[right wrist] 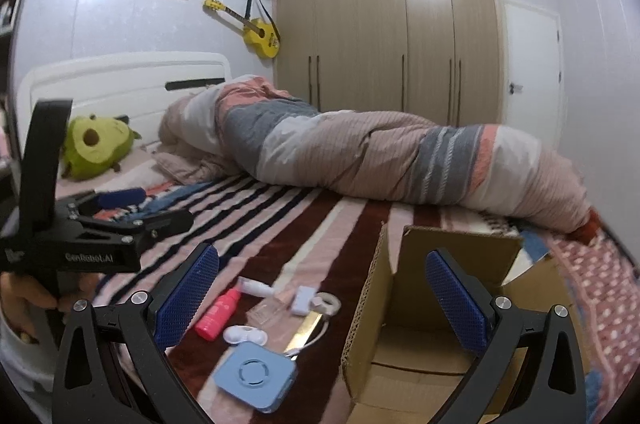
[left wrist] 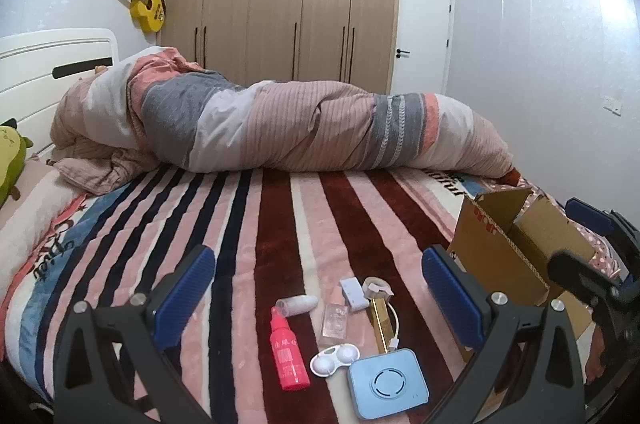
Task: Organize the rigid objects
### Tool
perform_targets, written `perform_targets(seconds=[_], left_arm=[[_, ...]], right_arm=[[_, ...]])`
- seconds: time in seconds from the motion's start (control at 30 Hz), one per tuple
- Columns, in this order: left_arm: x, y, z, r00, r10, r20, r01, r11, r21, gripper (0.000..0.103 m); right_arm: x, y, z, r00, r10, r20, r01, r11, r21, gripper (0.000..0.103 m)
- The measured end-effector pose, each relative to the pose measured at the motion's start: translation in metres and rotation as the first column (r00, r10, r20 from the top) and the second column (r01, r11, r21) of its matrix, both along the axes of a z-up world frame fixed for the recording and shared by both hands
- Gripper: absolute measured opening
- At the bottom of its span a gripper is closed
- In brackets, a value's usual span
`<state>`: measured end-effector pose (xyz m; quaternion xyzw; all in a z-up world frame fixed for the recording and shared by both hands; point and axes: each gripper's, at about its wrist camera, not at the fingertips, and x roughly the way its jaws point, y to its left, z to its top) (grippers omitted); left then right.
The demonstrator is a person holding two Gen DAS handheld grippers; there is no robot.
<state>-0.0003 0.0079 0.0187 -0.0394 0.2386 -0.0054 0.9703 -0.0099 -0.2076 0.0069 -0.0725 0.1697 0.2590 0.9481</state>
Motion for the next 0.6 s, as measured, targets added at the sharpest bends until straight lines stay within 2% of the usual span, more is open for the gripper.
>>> perform_targets(seconds=[0.17, 0.23, 0.27, 0.3, 0.4, 0.53, 0.57, 0.6], left_arm=[[0.001, 0.023, -0.005, 1.0, -0.02, 0.009, 0.02, 1.0, -0.008, 0.103], [0.001, 0.035, -0.01, 1.0, -0.02, 0.007, 0.02, 1.0, 0.012, 0.103], [0.001, 0.041, -0.013, 1.0, -0.02, 0.005, 0.02, 1.0, 0.02, 0.103], [0.001, 0.046, -0.018, 1.0, -0.021, 0.001, 0.021, 0.999, 0.024, 0.103], [0.001, 0.065, -0.033, 1.0, -0.025, -0.014, 0.025, 0.999, 0.021, 0.103], [0.005, 0.085, -0.06, 0.997, -0.05, -0.053, 0.049, 0.999, -0.005, 0.103], [0.005, 0.087, -0.065, 0.997, -0.057, -0.061, 0.056, 0.998, -0.007, 0.103], [0.007, 0.089, -0.073, 0.995, -0.067, -0.073, 0.066, 0.998, -0.009, 0.103]], right_arm=[[-0.02, 0.029, 0.006, 0.995, 0.098, 0.02, -0.097, 0.995, -0.034, 0.103], [-0.025, 0.044, 0.003, 0.994, 0.105, 0.029, -0.103, 0.993, -0.053, 0.092], [-0.029, 0.052, 0.0, 0.993, 0.113, 0.031, -0.11, 0.992, -0.065, 0.077], [-0.032, 0.064, -0.007, 0.992, 0.126, 0.022, -0.123, 0.989, -0.082, 0.067], [-0.035, 0.085, -0.028, 0.985, 0.167, -0.036, -0.17, 0.981, -0.092, 0.066], [-0.026, 0.105, -0.075, 0.965, 0.152, -0.213, -0.171, 0.983, -0.072, 0.066], [-0.02, 0.107, -0.09, 0.958, 0.119, -0.259, -0.142, 0.987, -0.072, 0.069], [-0.016, 0.107, -0.103, 0.952, 0.079, -0.294, -0.107, 0.991, -0.08, 0.077]])
